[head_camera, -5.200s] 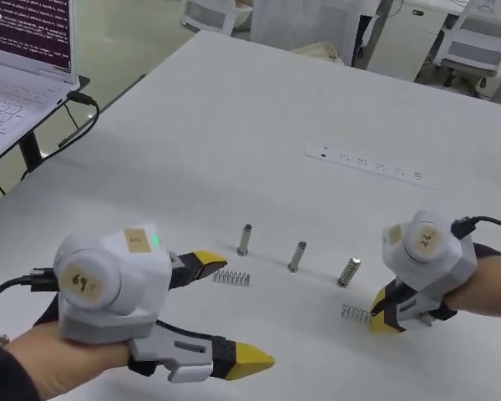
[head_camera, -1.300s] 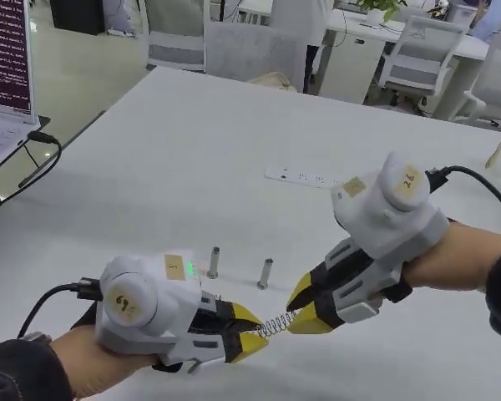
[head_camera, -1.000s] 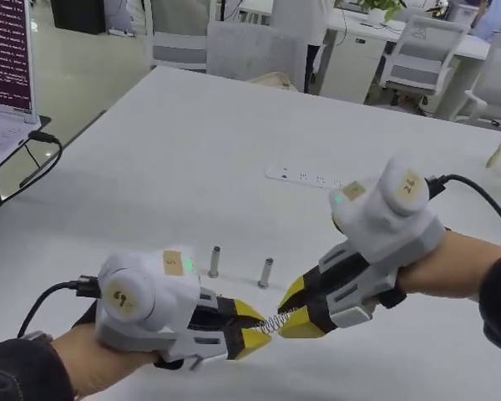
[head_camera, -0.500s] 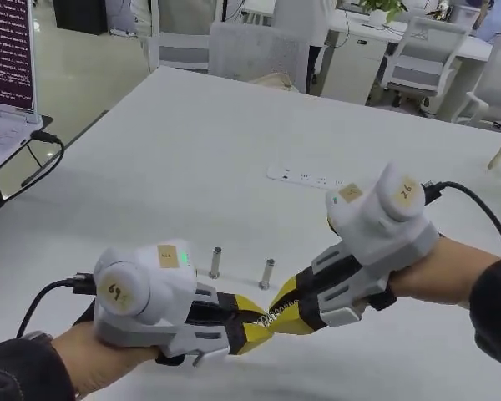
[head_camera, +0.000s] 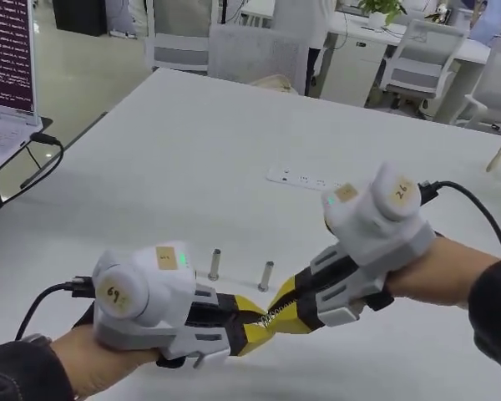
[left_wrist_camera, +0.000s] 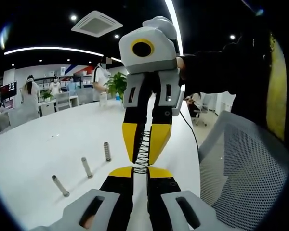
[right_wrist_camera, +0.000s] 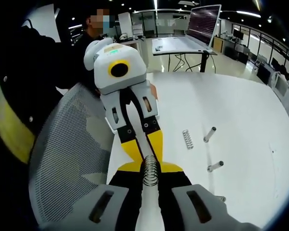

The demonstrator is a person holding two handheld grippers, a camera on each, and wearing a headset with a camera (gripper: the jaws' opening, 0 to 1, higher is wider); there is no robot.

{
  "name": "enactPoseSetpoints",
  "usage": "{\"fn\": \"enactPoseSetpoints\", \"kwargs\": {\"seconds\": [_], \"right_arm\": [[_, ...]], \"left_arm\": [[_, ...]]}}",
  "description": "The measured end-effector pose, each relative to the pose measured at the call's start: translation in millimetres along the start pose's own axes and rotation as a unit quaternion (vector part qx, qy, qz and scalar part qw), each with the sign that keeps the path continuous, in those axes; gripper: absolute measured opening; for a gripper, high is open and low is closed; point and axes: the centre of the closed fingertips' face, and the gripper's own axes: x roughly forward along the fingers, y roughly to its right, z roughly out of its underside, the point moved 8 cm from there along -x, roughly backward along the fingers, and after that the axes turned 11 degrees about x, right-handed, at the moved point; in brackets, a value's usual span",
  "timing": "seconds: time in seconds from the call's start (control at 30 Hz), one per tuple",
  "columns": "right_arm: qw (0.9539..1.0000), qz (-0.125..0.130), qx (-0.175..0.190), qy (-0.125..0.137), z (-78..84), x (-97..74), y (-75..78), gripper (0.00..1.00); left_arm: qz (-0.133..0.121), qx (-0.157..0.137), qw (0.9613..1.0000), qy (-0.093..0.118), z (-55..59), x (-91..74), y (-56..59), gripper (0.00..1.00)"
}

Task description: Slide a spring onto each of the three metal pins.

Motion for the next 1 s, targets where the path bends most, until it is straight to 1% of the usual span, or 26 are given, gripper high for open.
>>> {"fn": "enactPoseSetpoints", "kwargs": {"seconds": [0.07,0.1,0.27,0.4,0.6,0.8,1.0], "right_arm": [[0.9999,0.002,-0.003,-0.011,-0.9,0.3,-0.3,0.08],[0.9998,0.004,-0.003,-0.018,-1.1,0.7,-0.5,0.08],[0.9993,0.007,-0.01,-0.036,-4.2,1.3,-1.6,0.08],[0.9991,0.008,-0.014,-0.038,-7.1,0.7,-2.3,0.08],[0.9991,0.011,-0.016,-0.039,-9.6,-1.0,-1.6,0.08],[0.9988,0.013,-0.02,-0.042,-12.2,-0.2,-1.8,0.08],[0.9982,0.018,-0.022,-0.053,-13.0,-0.3,-1.5,0.08]], "left_arm": [[-0.001,0.007,1.0,-0.002,0.0,0.9,0.8,0.03],[0.0,0.006,1.0,-0.004,0.2,1.4,1.1,0.03],[0.001,0.014,0.9999,-0.004,0.2,1.6,1.4,0.03],[-0.002,0.022,0.9997,-0.002,0.3,1.0,0.3,0.03],[-0.003,0.023,0.9997,0.002,-0.9,2.0,-1.5,0.02],[-0.003,0.021,0.9998,0.001,-0.8,2.8,-2.0,0.02],[-0.006,0.023,0.9997,0.0,-1.1,3.1,-2.2,0.03]]}}
